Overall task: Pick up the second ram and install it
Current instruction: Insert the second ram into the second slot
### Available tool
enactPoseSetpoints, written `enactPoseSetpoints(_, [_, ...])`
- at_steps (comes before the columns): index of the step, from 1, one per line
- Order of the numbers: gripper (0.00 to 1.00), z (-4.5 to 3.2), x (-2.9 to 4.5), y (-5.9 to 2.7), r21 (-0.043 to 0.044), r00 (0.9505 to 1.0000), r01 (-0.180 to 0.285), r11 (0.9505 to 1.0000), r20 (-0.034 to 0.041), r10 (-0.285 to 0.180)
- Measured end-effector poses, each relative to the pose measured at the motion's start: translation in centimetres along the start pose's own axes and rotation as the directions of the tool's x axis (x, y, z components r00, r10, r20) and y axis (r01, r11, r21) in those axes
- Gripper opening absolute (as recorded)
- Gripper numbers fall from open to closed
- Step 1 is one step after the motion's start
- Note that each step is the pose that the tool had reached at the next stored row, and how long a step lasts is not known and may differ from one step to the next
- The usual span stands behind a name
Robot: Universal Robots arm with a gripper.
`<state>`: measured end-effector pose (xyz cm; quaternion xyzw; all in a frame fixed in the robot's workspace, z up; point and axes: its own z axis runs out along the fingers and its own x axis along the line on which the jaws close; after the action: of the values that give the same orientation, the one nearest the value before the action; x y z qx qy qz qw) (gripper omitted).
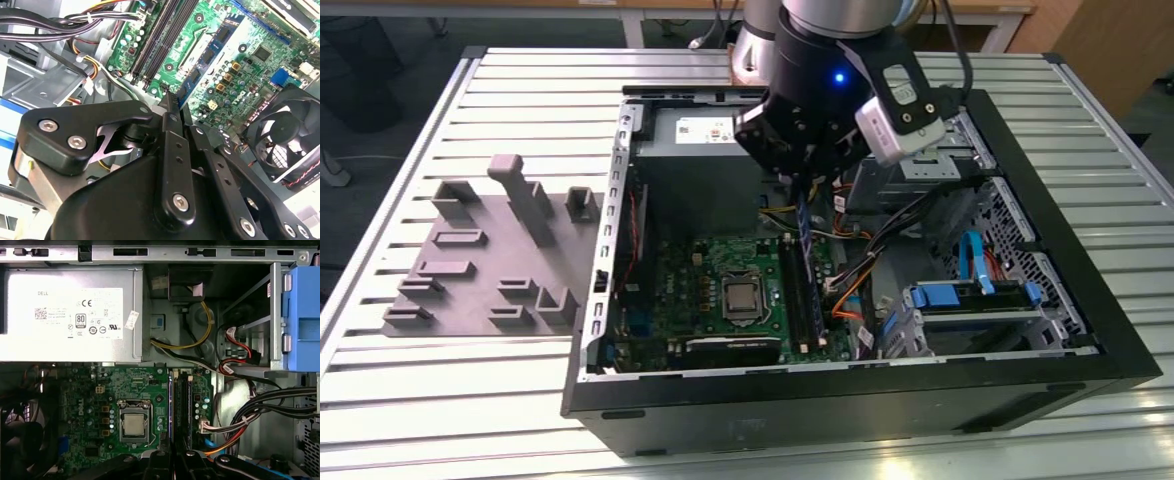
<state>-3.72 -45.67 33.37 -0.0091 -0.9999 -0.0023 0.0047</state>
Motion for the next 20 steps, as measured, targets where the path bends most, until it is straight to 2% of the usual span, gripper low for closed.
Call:
enactPoseSetpoints(12, [0.14, 1.14, -0.09, 0.00, 0.0001, 1.0000, 0.000, 1.0000, -0.0006, 0.000])
enactPoseSetpoints(20, [0.14, 1.23, -0.11, 0.00, 0.0001, 1.0000, 0.000, 1.0000, -0.0007, 0.000])
